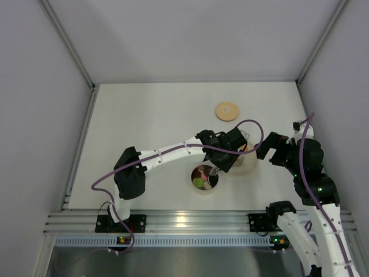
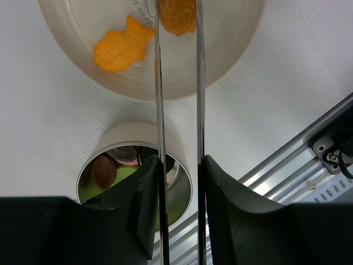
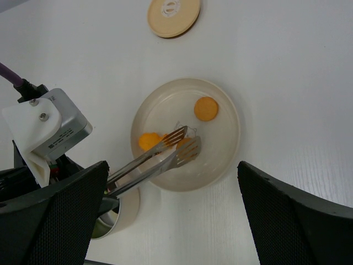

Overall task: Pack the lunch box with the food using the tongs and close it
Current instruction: Pick up the fake food from the plate, then place the fake food in the packing box.

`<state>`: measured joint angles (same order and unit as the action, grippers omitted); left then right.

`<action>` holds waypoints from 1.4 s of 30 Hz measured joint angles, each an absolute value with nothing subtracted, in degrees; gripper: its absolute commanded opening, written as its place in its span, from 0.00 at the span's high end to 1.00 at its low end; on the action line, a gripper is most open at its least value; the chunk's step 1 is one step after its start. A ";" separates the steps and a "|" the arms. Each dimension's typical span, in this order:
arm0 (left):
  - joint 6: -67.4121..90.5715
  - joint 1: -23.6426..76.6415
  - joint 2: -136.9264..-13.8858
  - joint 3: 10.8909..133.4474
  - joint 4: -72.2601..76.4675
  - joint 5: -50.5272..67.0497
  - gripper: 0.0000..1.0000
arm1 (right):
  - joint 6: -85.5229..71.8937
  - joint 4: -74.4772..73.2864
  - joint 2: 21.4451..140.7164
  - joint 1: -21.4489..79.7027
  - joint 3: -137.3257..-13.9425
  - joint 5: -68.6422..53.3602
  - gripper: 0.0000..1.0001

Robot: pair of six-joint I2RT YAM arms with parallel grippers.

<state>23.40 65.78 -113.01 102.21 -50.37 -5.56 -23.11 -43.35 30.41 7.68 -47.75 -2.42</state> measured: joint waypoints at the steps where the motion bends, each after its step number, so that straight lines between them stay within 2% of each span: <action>1: 23.35 65.78 -112.99 102.21 -50.37 -5.56 0.60 | -23.09 -43.35 30.41 7.68 -47.75 -2.42 0.00; 16: 22.31 65.78 -108.62 103.00 -50.94 -6.50 0.60 | -23.11 -43.35 30.44 7.68 -47.75 -2.42 0.01; 25: 22.50 65.78 -101.32 102.43 -53.36 -8.78 0.60 | -23.14 -43.33 30.52 7.68 -47.75 -2.42 0.01; 42: 26.79 65.80 -75.48 82.91 -62.35 -8.16 0.59 | -23.20 -43.27 31.68 7.68 -47.75 -2.44 0.00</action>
<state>26.79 65.80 -75.48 82.91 -62.35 -8.16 -23.20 -43.27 31.68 7.68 -47.75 -2.44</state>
